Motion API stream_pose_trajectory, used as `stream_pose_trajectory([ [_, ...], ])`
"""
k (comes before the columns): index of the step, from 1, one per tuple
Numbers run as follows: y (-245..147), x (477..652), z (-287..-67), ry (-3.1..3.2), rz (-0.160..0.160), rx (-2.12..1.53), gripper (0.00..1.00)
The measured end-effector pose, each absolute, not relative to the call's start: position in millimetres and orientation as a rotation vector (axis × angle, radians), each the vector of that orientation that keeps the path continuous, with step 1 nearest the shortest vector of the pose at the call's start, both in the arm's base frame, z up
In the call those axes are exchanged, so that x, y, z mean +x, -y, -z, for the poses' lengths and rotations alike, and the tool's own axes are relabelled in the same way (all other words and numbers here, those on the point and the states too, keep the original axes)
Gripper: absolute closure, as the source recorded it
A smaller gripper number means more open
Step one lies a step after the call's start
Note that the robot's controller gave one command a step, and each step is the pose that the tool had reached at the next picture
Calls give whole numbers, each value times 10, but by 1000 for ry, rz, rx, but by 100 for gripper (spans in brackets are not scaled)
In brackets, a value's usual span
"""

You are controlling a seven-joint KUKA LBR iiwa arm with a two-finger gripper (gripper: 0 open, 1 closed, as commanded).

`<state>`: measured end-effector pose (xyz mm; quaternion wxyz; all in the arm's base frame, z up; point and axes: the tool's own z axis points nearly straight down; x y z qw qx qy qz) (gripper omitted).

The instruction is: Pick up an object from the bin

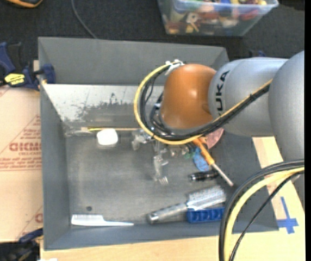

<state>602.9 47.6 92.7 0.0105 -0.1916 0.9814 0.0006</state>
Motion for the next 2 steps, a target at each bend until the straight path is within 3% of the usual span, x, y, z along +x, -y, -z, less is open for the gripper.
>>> stream_pose_trajectory([
  [1,-487,6313,-824,-3037,-8,-682,0],
  [2,-238,6161,-764,-2986,1,-891,0],
])
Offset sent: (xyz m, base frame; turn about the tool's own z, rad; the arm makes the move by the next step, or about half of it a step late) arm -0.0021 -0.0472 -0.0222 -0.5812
